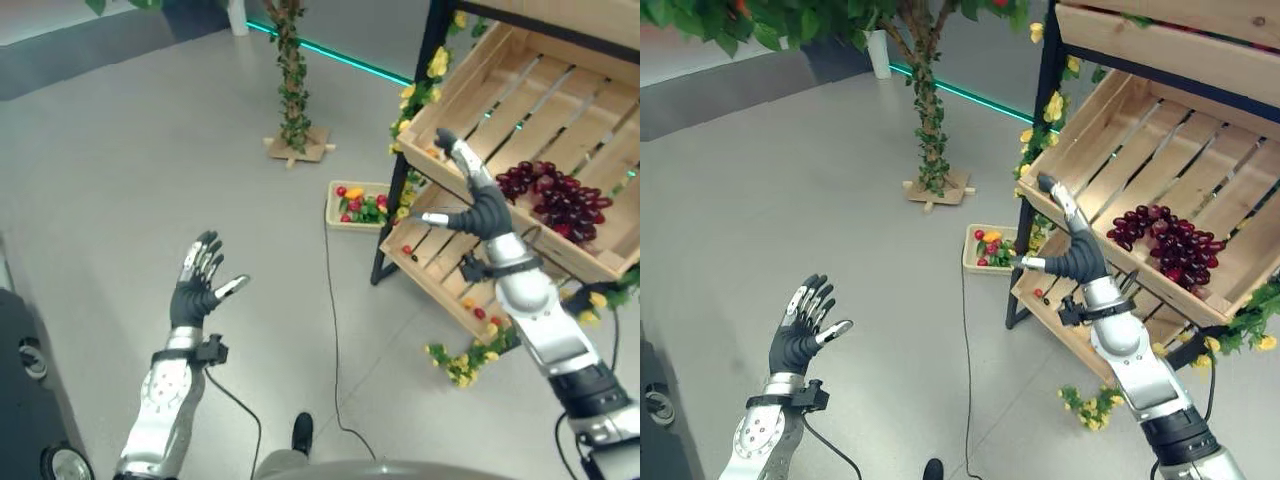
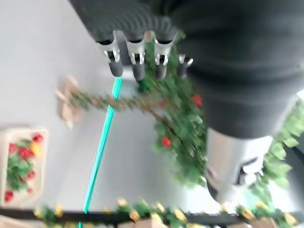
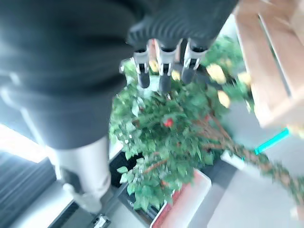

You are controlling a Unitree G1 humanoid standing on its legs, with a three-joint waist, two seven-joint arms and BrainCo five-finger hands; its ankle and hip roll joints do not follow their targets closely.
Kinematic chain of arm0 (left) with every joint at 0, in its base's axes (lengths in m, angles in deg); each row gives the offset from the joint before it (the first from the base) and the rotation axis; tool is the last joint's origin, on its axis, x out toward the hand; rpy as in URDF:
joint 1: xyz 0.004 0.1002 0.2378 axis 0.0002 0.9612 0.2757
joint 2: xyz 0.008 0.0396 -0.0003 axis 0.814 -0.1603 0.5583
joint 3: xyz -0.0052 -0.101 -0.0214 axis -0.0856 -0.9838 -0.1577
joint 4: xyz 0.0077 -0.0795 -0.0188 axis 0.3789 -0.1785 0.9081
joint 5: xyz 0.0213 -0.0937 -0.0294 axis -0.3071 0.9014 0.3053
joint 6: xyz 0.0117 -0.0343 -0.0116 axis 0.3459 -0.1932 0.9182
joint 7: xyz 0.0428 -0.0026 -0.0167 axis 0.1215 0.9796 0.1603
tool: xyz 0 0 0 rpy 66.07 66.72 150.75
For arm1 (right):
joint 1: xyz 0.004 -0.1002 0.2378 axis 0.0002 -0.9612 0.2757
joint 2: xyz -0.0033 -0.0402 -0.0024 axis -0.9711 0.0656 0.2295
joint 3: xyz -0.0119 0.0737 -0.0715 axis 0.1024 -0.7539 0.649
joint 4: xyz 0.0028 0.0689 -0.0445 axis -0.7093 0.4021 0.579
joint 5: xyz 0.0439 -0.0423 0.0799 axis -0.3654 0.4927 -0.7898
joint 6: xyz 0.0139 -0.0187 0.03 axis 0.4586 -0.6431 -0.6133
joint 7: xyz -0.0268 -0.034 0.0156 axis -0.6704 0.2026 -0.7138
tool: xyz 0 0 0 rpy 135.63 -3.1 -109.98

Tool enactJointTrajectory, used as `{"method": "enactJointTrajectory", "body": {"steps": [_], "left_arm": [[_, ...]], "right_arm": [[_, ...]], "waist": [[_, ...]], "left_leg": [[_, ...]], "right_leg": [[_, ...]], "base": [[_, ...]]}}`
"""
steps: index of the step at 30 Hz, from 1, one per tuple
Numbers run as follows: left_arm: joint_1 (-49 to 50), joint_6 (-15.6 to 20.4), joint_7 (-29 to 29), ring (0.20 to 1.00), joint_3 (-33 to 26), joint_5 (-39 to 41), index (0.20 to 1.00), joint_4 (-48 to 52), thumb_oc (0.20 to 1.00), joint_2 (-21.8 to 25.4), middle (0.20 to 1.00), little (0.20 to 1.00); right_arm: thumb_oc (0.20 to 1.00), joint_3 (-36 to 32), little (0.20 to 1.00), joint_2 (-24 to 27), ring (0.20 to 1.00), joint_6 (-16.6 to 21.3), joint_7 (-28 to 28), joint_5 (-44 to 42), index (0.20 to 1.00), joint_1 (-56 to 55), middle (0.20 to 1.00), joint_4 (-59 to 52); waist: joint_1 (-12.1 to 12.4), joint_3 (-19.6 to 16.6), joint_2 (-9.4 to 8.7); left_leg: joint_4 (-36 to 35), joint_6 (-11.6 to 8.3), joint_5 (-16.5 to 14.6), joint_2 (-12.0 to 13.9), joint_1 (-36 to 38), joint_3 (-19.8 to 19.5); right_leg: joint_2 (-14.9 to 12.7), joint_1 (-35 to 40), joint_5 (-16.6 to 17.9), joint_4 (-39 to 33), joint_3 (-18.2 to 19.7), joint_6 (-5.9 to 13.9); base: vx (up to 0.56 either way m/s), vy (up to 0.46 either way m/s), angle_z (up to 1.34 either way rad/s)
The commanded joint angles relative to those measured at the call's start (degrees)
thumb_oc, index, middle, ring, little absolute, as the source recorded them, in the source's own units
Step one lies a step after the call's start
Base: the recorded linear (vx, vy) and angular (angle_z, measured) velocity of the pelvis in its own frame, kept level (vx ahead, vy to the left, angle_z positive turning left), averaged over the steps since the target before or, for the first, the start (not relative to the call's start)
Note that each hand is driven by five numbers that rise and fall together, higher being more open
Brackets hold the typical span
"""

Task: Pick up the fruits from the basket on one side to the basket on the other side

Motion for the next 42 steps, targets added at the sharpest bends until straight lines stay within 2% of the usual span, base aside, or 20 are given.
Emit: {"method": "enactJointTrajectory", "body": {"steps": [1, 2, 3, 4, 5, 6, 9, 14, 16, 17, 18, 23, 25, 28, 31, 36, 37, 39, 41, 42], "left_arm": [[-0.67, 2.27, 1.5, 1.0, -4.46, -3.26, 1.0, -0.67, 1.0, 3.85, 1.0, 1.0], [-1.69, 2.23, 1.24, 1.0, -4.3, -2.1, 1.0, -2.97, 1.0, 3.62, 1.0, 1.0], [-2.6, 2.08, 0.73, 1.0, -3.98, -0.76, 1.0, -6.54, 1.0, 3.25, 1.0, 1.0], [-4.03, 1.49, 0.58, 1.0, -2.91, -0.87, 1.0, -10.19, 1.0, 3.47, 1.0, 1.0], [-4.19, 1.61, 0.57, 1.0, -2.8, -0.84, 1.0, -10.39, 1.0, 3.48, 1.0, 1.0], [-4.65, 1.29, 0.62, 1.0, -1.34, -4.51, 1.0, -14.93, 1.0, 3.73, 1.0, 1.0], [-3.66, 1.12, 2.74, 1.0, -1.33, -13.81, 1.0, -21.15, 1.0, 3.97, 1.0, 1.0], [-3.26, 0.72, 2.58, 1.0, -1.63, -10.8, 1.0, -31.4, 1.0, 1.95, 1.0, 1.0], [-5.33, 0.22, 2.7, 1.0, 0.18, -13.26, 1.0, -36.36, 1.0, 0.27, 1.0, 1.0], [-5.39, 0.22, 2.71, 1.0, 0.18, -13.27, 1.0, -36.38, 1.0, 0.25, 1.0, 1.0], [-5.96, -0.37, 2.52, 1.0, -0.14, -13.97, 1.0, -40.47, 1.0, -0.81, 1.0, 1.0], [-6.31, -0.96, 2.92, 1.0, -1.27, -12.63, 1.0, -47.29, 1.0, -3.47, 1.0, 1.0], [-7.0, -1.86, 2.86, 1.0, -0.53, -13.32, 1.0, -50.38, 1.0, -4.33, 1.0, 1.0], [-7.6, -3.18, 2.19, 1.0, 1.09, -14.52, 1.0, -52.97, 1.0, -4.75, 1.0, 1.0], [-9.23, -4.34, 1.26, 1.0, 3.33, -16.31, 1.0, -55.23, 1.0, -4.7, 1.0, 1.0], [-10.54, -5.02, 0.61, 1.0, 4.61, -19.05, 1.0, -58.78, 1.0, -4.16, 1.0, 1.0], [-10.78, -5.27, 0.4, 1.0, 5.07, -19.92, 1.0, -59.14, 1.0, -4.45, 1.0, 1.0], [-11.33, -5.57, 0.53, 1.0, 4.48, -19.5, 1.0, -60.5, 1.0, -4.46, 1.0, 1.0], [-11.83, -5.91, 0.36, 1.0, 4.21, -19.08, 1.0, -61.47, 1.0, -4.4, 1.0, 1.0], [-11.8, -5.96, 0.01, 1.0, 4.26, -19.58, 1.0, -61.64, 1.0, -4.17, 1.0, 1.0]], "right_arm": [[1.0, 0.58, 1.0, 0.64, 1.0, 1.07, 0.89, 0.13, 1.0, 0.84, 1.0, 0.14], [1.0, 0.6, 1.0, 0.0, 1.0, 1.11, 1.26, -0.18, 1.0, -0.55, 1.0, 0.42], [1.0, 0.35, 1.0, -0.5, 1.0, 1.23, 1.89, -0.41, 1.0, -2.18, 1.0, 0.85], [1.0, -0.2, 1.0, -0.43, 1.0, 1.3, 2.55, -0.41, 1.0, -4.56, 1.0, 1.78], [1.0, -0.3, 1.0, -0.41, 1.0, 1.32, 2.58, -0.42, 1.0, -4.61, 1.0, 1.76], [1.0, -1.37, 1.0, -0.35, 1.0, 1.65, 3.62, -1.44, 1.0, -8.78, 1.0, 2.98], [1.0, -1.83, 1.0, -1.34, 1.0, 1.83, 4.44, -3.07, 1.0, -11.25, 1.0, 6.36], [1.0, -1.94, 1.0, -2.32, 1.0, 2.07, 5.11, -6.53, 1.0, -13.16, 1.0, 10.67], [1.0, -3.58, 1.0, -1.94, 1.0, 1.79, 2.85, -5.25, 1.0, -13.57, 1.0, 14.95], [1.0, -3.58, 1.0, -1.93, 1.0, 1.81, 2.83, -5.24, 1.0, -13.51, 1.0, 14.98], [1.0, -3.42, 1.0, -3.16, 1.0, 1.07, 1.67, -4.89, 1.0, -13.31, 1.0, 20.32], [1.0, -3.8, 1.0, -5.36, 1.0, -0.23, 1.19, -5.63, 1.0, -15.45, 1.0, 29.65], [1.0, -3.32, 1.0, -6.05, 1.0, -1.73, -0.43, -3.44, 1.0, -15.37, 1.0, 39.01], [1.0, -3.1, 1.0, -7.61, 1.0, -3.17, -0.61, -4.32, 1.0, -15.11, 1.0, 47.66], [1.0, -3.21, 1.0, -9.26, 1.0, -4.72, -0.79, -4.8, 1.0, -13.77, 1.0, 56.92], [1.0, -3.95, 1.0, -11.19, 1.0, -5.88, -0.23, -6.51, 1.0, -12.32, 1.0, 62.57], [1.0, -5.0, 1.0, -12.2, 1.0, -6.41, -0.06, -7.56, 1.0, -11.87, 1.0, 65.28], [1.0, -4.72, 1.0, -12.77, 1.0, -6.8, 0.07, -8.05, 1.0, -10.3, 1.0, 66.63], [1.0, -3.89, 1.0, -13.75, 1.0, -7.07, 0.43, -8.55, 1.0, -8.89, 1.0, 67.24], [1.0, -3.12, 1.0, -14.1, 1.0, -7.15, 1.1, -8.53, 1.0, -8.93, 1.0, 67.36]], "waist": [[2.71, 0.2, -3.06], [2.58, 0.93, -2.63], [1.73, 1.24, -2.34], [0.21, 1.18, -2.31], [0.25, 1.01, -2.27], [-0.78, 0.91, -2.53], [1.16, 1.22, -2.78], [1.43, 1.98, -0.72], [-2.47, 3.89, -0.26], [-2.34, 3.82, -0.22], [-3.0, 3.96, -0.57], [-3.79, 2.61, -1.25], [-4.74, 1.86, -0.61], [-5.6, 0.73, 0.64], [-5.8, 0.33, 0.96], [-5.7, 0.22, 0.27], [-5.69, 0.37, 0.12], [-5.44, 0.83, 0.16], [-4.85, 1.63, 0.09], [-4.94, 1.81, -0.11]], "left_leg": [[0.03, 2.69, -8.77, -2.68, 6.2, -1.99], [0.03, 3.16, -8.05, -2.77, 5.52, -3.09], [0.03, 3.53, -7.32, -2.97, 5.02, -4.71], [0.16, 3.92, -6.59, -3.81, 4.65, -7.26], [0.1, 3.86, -6.42, -3.75, 4.39, -7.3], [0.92, 3.72, -5.35, -5.72, 3.48, -11.36], [0.73, 2.32, -3.69, -6.87, 2.43, -15.81], [0.57, -0.14, 0.6, -8.11, -1.89, -19.64], [3.55, -1.14, -0.94, -4.04, -5.33, -0.83], [3.8, -1.13, -1.01, -3.96, -5.61, -0.7], [7.9, -1.27, -3.68, -0.49, -4.5, 5.27], [8.7, -2.03, -6.86, 1.86, -0.72, 2.29], [7.01, -3.44, -6.26, 7.33, 2.83, 4.57], [3.49, -4.41, -5.67, 8.42, 5.23, 5.47], [0.82, -4.14, -5.9, 6.72, 5.34, 5.0], [0.42, -1.32, -7.99, 2.76, 5.89, 4.38], [0.03, 0.17, -9.18, 0.67, 6.27, 4.18], [0.03, 1.02, -9.76, -0.3, 6.22, 4.61], [0.03, 1.27, -9.94, -0.06, 6.21, 5.6], [0.03, 1.09, -10.09, -0.07, 6.52, 5.93]], "right_leg": [[-5.71, -5.4, 1.6, 8.07, 0.25, 5.77], [-5.26, -7.26, -0.5, 12.79, 2.5, 5.71], [-2.54, -8.64, -2.36, 16.21, 6.75, 5.42], [2.58, -8.66, -4.76, 18.1, 13.63, 4.51], [2.64, -8.97, -4.64, 18.17, 13.58, 4.47], [6.36, -7.74, -6.31, 17.39, 18.81, 2.95], [5.44, -5.49, -6.77, 13.02, 14.96, 0.65], [6.08, -5.33, -6.08, 9.1, 11.73, 0.08], [2.17, -5.88, -4.05, 7.0, 6.21, 1.54], [2.24, -6.05, -3.87, 6.93, 6.34, 1.55], [-0.4, -6.5, -1.9, 5.77, 3.2, 2.15], [-2.91, -5.48, -0.84, 4.27, 0.24, 2.25], [-4.42, -5.14, -1.51, 5.62, -2.87, 2.5], [-4.5, -4.18, -2.02, 6.12, -4.57, 2.74], [-5.76, -3.44, -1.51, 6.33, -6.07, 3.53], [-9.32, -4.68, 0.84, 7.96, -4.08, 5.55], [-11.67, -5.81, 2.34, 9.7, -3.17, 6.51], [-13.11, -7.9, 3.77, 12.87, -1.81, 7.07], [-12.42, -10.04, 3.92, 15.59, -2.91, 6.79], [-10.27, -10.69, 3.43, 14.76, -2.89, 6.41]], "base": [[-0.14, 0.106, 0.32], [-0.14, 0.098, 0.34], [-0.09, 0.081, 0.4], [-0.03, 0.04, 0.91], [-0.01, 0.053, 1.76], [-0.01, 0.036, 1.93], [-0.06, -0.096, 1.48], [-0.21, -0.074, 1.08], [-0.28, 0.137, 1.23], [-0.29, 0.124, 1.47], [-0.18, 0.053, 1.41], [-0.14, 0.104, 0.99], [-0.04, 0.208, 0.6], [0.04, 0.191, 0.48], [0.03, 0.25, 0.48], [0.04, 0.327, 0.29], [0.01, 0.349, -0.03], [-0.03, 0.365, -0.08], [-0.06, 0.217, -0.26], [-0.02, 0.134, -0.46]]}}
